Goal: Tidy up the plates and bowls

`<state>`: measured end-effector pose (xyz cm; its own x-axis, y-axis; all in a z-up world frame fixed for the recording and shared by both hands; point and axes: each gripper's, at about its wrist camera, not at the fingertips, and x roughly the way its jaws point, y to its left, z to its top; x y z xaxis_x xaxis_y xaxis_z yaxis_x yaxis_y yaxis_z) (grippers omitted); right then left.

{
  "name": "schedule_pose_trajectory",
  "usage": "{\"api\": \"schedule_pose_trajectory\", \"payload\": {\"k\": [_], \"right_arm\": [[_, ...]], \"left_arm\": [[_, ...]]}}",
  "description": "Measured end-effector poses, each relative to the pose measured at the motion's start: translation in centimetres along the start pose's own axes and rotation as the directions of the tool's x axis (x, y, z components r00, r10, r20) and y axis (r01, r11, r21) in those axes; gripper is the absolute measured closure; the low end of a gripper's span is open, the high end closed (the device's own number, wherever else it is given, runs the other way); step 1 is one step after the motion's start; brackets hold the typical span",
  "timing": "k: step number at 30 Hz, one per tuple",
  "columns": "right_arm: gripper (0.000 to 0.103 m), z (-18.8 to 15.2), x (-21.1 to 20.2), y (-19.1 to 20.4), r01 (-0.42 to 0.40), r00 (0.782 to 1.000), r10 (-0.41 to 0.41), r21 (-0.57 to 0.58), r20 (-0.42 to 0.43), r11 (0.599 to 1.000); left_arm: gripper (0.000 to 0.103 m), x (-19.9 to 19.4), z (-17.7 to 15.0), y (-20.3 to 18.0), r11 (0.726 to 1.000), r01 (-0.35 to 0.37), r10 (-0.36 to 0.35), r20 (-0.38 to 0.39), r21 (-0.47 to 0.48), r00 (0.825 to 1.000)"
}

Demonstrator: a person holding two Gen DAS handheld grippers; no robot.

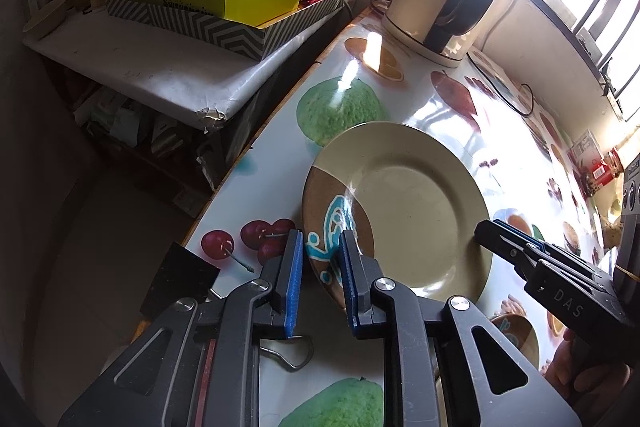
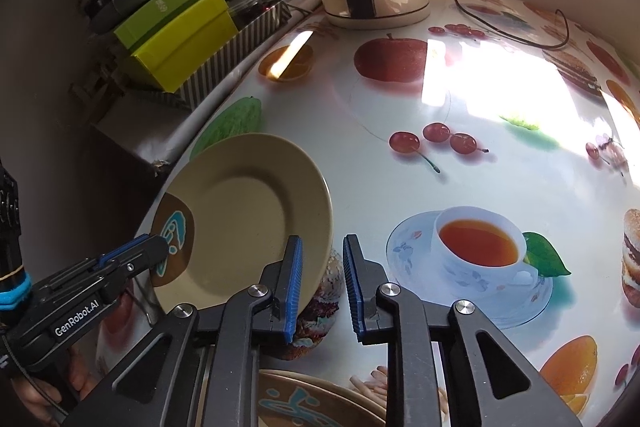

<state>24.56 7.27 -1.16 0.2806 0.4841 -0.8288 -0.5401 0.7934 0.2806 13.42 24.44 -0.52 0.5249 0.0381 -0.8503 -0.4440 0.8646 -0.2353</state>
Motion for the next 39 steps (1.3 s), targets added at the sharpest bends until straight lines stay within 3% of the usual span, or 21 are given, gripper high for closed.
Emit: {"api": "schedule_pose_trajectory", "payload": {"k": [18,39], "right_arm": [[0.088,0.0,-0.5,0.0,-0.003,1.0,0.003,0.007,0.02,1.0],[0.088,-2.0,-5.6,0.1,-0.019,0.995,0.018,0.009,0.099,1.0]], "left_arm": [[0.084,-0.6,0.0,-0.3,1.0,0.001,-0.001,0.012,0.005,1.0],[0.084,-4.3,-1.6,-2.6,0.997,0.036,-0.041,0.074,0.069,0.996]]}}
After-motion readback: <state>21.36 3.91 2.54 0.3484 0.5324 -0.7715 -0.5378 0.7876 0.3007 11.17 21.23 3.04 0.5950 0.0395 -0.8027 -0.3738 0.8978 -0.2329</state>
